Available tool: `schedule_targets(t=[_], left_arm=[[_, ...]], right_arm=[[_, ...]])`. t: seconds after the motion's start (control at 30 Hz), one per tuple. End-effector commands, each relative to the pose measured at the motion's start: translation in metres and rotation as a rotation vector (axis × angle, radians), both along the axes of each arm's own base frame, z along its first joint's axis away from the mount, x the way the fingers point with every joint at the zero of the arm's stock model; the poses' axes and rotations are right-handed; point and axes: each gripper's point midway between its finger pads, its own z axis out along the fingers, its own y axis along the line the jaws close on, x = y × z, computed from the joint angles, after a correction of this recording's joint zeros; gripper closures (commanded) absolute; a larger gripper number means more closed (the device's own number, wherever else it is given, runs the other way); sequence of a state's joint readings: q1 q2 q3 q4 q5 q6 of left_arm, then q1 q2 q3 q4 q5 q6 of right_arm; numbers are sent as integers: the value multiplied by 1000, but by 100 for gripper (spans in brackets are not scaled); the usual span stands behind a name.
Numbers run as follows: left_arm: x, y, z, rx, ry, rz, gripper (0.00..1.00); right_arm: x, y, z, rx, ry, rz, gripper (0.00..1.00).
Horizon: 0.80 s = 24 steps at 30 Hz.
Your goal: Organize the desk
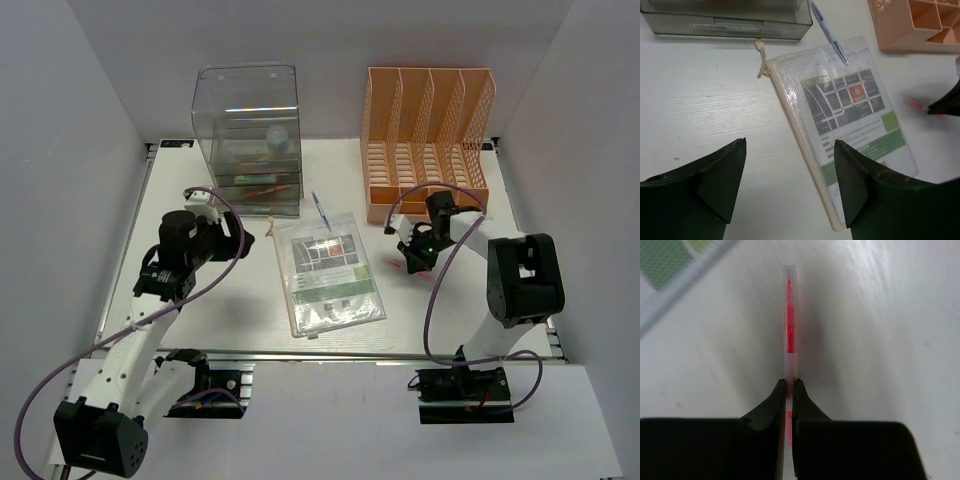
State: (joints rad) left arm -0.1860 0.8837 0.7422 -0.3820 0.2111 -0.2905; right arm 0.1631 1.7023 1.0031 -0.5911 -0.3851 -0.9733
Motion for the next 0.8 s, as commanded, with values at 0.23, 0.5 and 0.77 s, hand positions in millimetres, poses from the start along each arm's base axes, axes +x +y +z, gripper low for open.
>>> schedule_targets(t=[0.23, 0.5, 0.77], left_arm=[[1, 54, 28, 66, -126, 301, 19], [-1, 72, 29, 89, -129, 400, 17], [-3, 74, 33, 87, -148, 409, 17]], right_arm=[[0, 162, 110, 194, -217, 395, 100], [85, 274, 156, 157, -494, 406, 100], [138, 347, 191, 194, -771, 443, 100]])
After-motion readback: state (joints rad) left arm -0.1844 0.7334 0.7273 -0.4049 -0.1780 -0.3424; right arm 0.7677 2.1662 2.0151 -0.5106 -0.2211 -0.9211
